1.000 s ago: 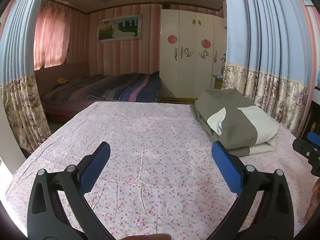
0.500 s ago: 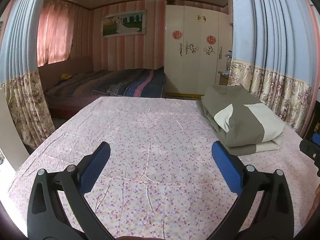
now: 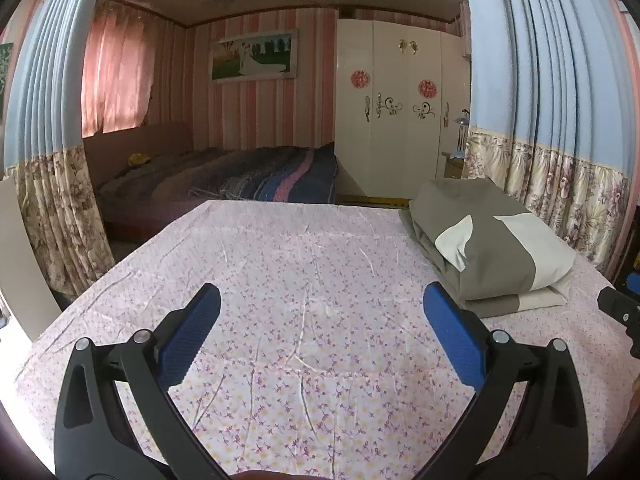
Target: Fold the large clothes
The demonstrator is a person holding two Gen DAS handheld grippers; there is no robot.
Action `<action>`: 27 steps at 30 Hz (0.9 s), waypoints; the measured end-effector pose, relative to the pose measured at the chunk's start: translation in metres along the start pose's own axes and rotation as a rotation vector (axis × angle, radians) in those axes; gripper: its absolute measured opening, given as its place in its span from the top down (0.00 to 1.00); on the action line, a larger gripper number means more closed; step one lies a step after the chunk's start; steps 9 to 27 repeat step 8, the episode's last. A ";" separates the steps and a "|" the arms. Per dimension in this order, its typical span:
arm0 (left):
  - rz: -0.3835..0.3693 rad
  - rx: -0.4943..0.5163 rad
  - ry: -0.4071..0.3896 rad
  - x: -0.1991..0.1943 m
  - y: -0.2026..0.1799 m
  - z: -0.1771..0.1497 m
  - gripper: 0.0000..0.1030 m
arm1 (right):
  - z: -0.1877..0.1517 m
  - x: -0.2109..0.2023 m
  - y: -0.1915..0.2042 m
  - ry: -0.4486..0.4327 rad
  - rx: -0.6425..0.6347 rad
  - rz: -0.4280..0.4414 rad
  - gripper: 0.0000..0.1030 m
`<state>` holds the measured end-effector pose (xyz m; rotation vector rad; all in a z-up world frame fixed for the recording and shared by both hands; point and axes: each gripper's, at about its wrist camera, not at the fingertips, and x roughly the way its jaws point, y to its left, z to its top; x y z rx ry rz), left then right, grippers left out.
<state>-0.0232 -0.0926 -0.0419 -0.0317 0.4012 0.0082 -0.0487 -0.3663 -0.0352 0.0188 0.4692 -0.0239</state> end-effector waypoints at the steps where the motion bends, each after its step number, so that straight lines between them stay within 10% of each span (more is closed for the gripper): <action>1: -0.001 0.001 0.001 0.000 0.000 -0.001 0.03 | 0.000 0.001 0.000 0.001 0.000 -0.001 0.02; 27: -0.026 -0.009 0.032 0.006 0.002 -0.004 0.03 | -0.002 0.003 -0.001 0.003 0.005 -0.002 0.02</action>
